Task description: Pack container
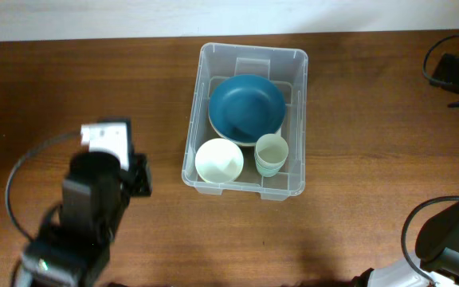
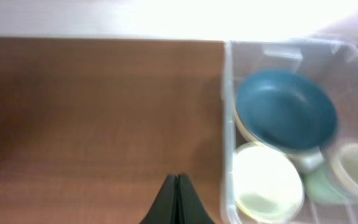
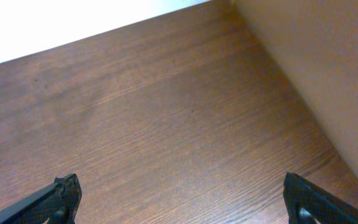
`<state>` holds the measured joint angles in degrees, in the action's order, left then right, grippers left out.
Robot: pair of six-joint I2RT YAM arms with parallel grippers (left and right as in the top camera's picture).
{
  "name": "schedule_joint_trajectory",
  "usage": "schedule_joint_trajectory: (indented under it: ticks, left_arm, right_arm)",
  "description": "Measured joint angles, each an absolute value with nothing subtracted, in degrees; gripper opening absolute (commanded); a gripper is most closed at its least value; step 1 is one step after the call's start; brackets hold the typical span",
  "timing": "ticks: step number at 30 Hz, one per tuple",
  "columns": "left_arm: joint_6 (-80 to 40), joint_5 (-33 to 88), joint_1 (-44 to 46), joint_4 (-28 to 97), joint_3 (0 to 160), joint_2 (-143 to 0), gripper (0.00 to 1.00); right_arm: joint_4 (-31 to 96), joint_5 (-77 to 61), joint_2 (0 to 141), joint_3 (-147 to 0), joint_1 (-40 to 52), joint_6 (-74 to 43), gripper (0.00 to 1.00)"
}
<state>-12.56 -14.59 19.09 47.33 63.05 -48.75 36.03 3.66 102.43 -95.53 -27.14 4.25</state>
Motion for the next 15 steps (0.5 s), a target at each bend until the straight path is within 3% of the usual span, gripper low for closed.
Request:
schedule_joint_trajectory:
  ticks: [2, 6, 15]
  left_arm:
    - [-13.5, -16.71, 19.11, 44.14, 55.27, -42.96, 0.01]
    - [-17.12, -22.63, 19.18, 37.89, 42.37, -32.75, 0.01]
    - [-23.81, -34.17, 19.18, 31.33, 28.49, -32.77, 0.0]
  right_arm:
    - [35.94, 3.7, 102.43, -95.53, -27.14, 4.23, 0.99]
    - [35.99, 3.68, 102.43, -95.53, -27.14, 4.27, 0.99]
    - [35.97, 3.68, 102.43, -95.53, -27.14, 4.25, 0.99]
